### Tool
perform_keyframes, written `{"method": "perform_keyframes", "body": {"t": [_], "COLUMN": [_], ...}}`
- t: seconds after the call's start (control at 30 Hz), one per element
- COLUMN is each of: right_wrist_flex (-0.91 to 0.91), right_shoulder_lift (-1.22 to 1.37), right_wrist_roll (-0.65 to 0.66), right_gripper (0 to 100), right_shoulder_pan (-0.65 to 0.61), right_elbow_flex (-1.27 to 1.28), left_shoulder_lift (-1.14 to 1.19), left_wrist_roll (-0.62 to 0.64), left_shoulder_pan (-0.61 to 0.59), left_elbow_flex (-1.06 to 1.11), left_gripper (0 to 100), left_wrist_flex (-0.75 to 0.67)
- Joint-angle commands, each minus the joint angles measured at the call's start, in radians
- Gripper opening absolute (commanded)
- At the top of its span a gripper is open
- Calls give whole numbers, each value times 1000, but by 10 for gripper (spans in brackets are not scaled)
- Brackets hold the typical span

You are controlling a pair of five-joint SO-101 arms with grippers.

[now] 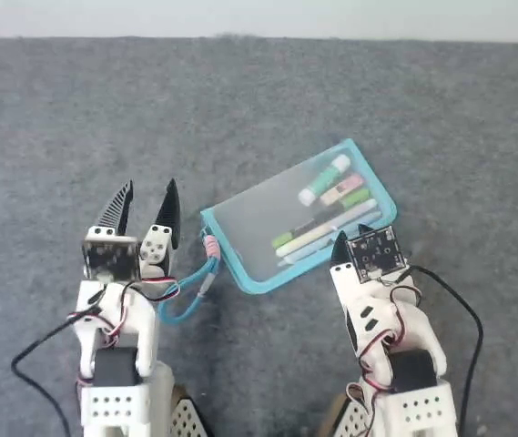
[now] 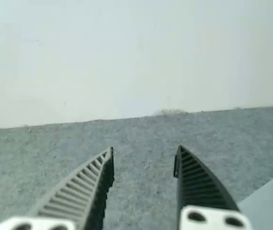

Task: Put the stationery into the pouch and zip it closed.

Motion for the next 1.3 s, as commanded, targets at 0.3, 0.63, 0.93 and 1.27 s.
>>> {"method": "perform_keyframes", "body": {"t": [0.3,0.63,0.93,1.27], "right_wrist_flex": [91,325,420,526], "right_shoulder_lift": [4,-2,-4,-2], "right_wrist_roll": [17,17,9,11], "right_gripper": [84,84,84,84], "right_shoulder_pan": [16,504,774,504], "right_elbow_flex": [21,21,21,21], "left_shoulder_lift": [-6,-11,-12,-12], "left_wrist_roll": [17,14,17,17], "left_shoulder_pan": [-11,-12,-9,-9], "left_elbow_flex": [-8,-7,-7,-7], "left_gripper": [192,192,192,192], "left_wrist_flex": [25,643,802,802]}}
